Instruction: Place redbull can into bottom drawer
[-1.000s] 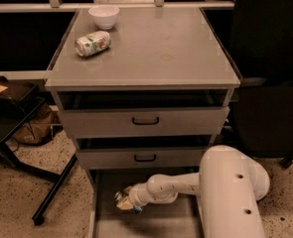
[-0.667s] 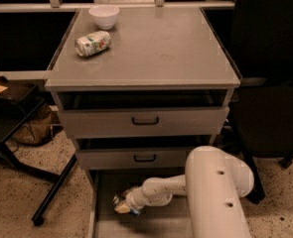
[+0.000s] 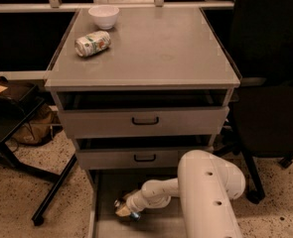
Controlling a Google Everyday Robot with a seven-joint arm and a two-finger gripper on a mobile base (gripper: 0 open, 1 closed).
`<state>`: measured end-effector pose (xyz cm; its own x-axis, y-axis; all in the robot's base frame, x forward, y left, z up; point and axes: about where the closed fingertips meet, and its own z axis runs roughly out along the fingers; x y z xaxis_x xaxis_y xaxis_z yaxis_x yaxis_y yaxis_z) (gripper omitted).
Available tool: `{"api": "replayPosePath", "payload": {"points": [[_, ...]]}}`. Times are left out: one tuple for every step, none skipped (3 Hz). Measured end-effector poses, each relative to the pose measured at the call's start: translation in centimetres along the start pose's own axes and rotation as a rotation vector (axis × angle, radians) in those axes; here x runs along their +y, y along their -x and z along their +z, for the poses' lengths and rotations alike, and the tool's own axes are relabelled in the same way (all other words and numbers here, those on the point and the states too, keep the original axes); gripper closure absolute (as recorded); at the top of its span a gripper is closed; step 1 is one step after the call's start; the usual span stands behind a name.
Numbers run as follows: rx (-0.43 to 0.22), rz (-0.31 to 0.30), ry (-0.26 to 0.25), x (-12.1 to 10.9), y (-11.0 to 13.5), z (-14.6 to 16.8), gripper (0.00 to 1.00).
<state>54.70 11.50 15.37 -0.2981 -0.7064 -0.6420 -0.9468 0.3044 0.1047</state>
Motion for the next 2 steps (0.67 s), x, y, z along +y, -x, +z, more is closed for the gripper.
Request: {"api": "replayPosePath", "payload": {"points": [[-0.007,0.022,0.033,0.04,-0.73,0.89,1.0],[-0.008,0.023,0.036,0.01,-0.72,0.96,0.83]]}}
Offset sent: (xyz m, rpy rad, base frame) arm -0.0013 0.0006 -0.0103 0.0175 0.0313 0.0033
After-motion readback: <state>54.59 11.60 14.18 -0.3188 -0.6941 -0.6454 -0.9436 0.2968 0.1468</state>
